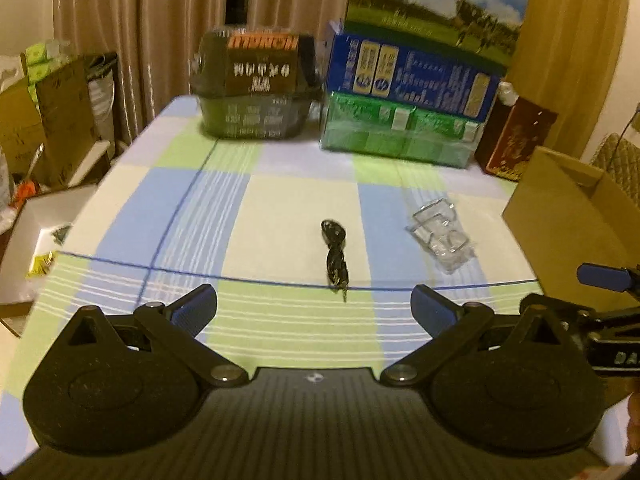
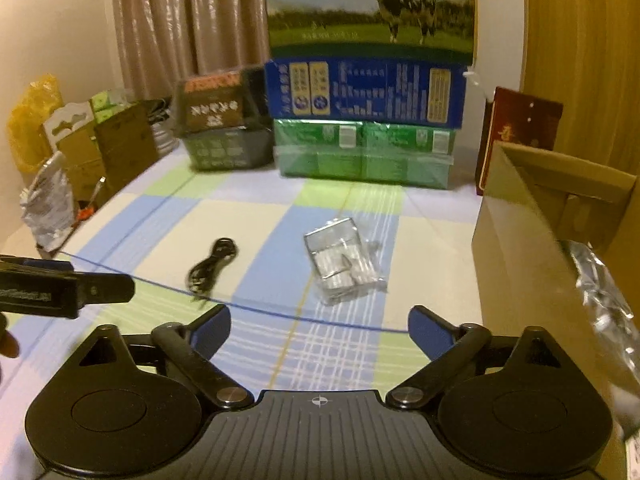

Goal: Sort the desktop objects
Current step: 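Grasp the black earphone cable with the left tool while the right tool grasps the clear wire holder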

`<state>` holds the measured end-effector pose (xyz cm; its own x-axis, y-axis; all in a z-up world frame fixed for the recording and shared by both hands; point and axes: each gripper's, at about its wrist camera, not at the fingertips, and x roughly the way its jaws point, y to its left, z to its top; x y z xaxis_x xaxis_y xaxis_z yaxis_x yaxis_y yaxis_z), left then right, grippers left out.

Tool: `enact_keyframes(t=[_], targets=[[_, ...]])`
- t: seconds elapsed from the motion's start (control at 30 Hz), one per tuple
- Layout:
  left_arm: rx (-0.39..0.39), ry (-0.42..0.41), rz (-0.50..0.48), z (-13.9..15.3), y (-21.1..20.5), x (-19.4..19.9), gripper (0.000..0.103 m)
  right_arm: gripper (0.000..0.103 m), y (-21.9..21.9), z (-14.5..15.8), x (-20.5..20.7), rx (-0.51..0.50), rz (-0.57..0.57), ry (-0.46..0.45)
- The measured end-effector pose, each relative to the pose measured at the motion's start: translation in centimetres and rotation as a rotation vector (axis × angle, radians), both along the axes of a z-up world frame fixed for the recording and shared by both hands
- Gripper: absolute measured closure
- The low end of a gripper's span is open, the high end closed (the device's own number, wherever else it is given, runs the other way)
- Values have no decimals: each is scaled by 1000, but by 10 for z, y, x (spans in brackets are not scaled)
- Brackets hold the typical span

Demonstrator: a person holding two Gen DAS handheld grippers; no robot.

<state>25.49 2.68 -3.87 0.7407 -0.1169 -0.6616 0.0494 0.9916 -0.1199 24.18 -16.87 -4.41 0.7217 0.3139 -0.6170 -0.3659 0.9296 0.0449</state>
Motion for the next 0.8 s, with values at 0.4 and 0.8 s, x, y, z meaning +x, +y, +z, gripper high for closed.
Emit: enact_keyframes(t=[0.4,0.8], targets=[[47,13,-64,-33,-9,54,16,34,4,-40,60,-23,-13,4],[78,1,-136,-57,-30,88,59,46,21,-53,75,-69,68,-54]])
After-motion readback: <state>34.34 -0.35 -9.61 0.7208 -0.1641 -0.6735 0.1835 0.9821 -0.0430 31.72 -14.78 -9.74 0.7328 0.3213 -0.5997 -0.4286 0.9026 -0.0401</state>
